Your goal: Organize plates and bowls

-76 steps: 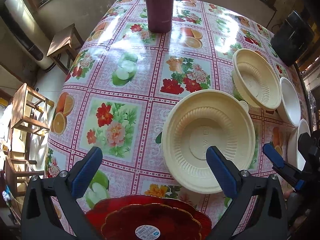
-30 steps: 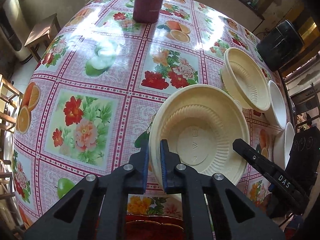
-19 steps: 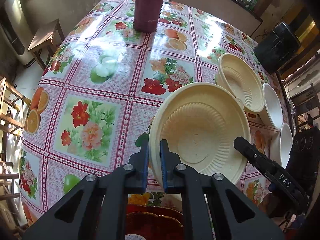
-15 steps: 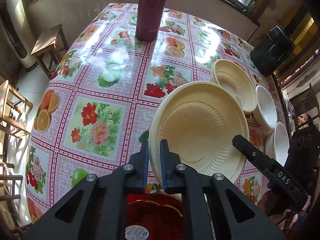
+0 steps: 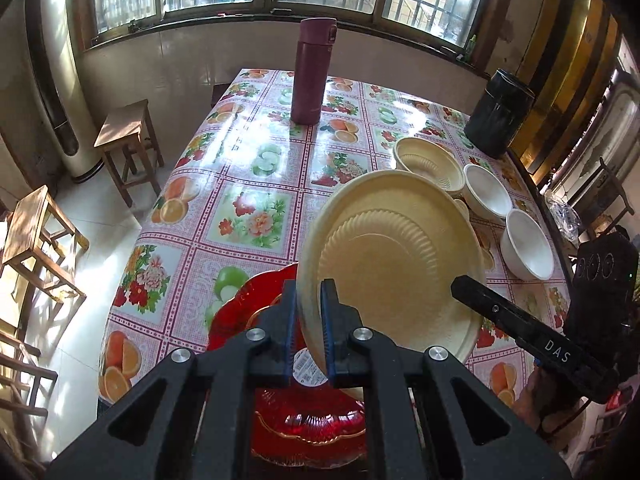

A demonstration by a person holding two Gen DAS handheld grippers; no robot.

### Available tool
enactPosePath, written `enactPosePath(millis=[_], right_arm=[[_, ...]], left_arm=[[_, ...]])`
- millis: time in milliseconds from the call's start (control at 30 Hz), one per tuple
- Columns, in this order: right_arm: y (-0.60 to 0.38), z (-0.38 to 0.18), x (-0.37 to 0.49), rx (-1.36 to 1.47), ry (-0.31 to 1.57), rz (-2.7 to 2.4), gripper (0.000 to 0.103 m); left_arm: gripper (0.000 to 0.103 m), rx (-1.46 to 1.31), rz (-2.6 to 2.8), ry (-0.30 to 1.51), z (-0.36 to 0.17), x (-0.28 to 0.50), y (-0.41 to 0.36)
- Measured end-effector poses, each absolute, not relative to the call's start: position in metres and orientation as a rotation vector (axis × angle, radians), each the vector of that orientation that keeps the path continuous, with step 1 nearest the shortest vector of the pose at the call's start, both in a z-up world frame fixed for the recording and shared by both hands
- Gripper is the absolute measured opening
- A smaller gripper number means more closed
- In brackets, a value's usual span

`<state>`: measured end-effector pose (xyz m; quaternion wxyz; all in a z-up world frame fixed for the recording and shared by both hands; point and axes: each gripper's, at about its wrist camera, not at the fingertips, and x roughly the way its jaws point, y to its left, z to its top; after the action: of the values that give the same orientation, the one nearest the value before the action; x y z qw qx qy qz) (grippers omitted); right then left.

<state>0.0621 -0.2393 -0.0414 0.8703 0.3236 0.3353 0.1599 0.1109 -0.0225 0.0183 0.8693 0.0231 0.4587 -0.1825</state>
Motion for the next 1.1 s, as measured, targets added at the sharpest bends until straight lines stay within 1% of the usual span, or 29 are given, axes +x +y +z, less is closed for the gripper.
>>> enactPosePath(millis=[167, 333, 567, 733, 767, 800, 833, 867, 900, 933, 1033, 1100], right_arm=[[-0.215, -0.061, 0.039, 0.626, 0.779, 0.324, 0.015], [-0.195, -0.089, 0.037, 0.581, 0.862, 0.29, 0.015], [-0.169, -0.093, 0.038, 0.449, 0.856, 0.231, 0.015], [-0.152, -0.093, 0.037, 0.333, 0.849, 0.199, 0.018], [-0.15, -0.091, 0.036, 0.303, 0.843, 0.188, 0.019], [-0.148, -0.09, 0.035, 0.275, 0.833, 0.184, 0.026], [-0.146, -0.087, 0.03, 0.25, 0.819, 0.189, 0.039], [-0.142, -0.083, 0.026, 0.226, 0.804, 0.194, 0.048], [-0.141, -0.08, 0.022, 0.202, 0.787, 0.189, 0.059], [-0.138, -0.074, 0.019, 0.184, 0.764, 0.197, 0.067], [-0.145, -0.062, 0.009, 0.155, 0.705, 0.215, 0.072], [-0.156, -0.054, 0.001, 0.175, 0.664, 0.233, 0.074]], left_arm=[[0.009, 0.049, -0.379, 0.99, -0.01, 0.085, -0.005], [0.009, -0.004, -0.366, 1.054, -0.043, 0.082, 0.012], [0.01, -0.024, -0.325, 1.065, -0.066, 0.083, 0.02], [0.01, -0.075, -0.317, 1.047, -0.07, 0.083, 0.03], [0.011, -0.093, -0.325, 1.031, -0.069, 0.081, 0.034], [0.014, -0.11, -0.329, 1.021, -0.068, 0.079, 0.038], [0.026, -0.125, -0.328, 1.011, -0.067, 0.077, 0.042], [0.05, -0.133, -0.327, 0.998, -0.065, 0.075, 0.045], [0.064, -0.137, -0.332, 0.983, -0.063, 0.072, 0.047], [0.079, -0.142, -0.335, 0.963, -0.06, 0.068, 0.048], [0.079, -0.174, -0.354, 0.872, -0.043, 0.056, 0.049], [0.083, -0.17, -0.367, 0.801, -0.027, 0.047, 0.042]])
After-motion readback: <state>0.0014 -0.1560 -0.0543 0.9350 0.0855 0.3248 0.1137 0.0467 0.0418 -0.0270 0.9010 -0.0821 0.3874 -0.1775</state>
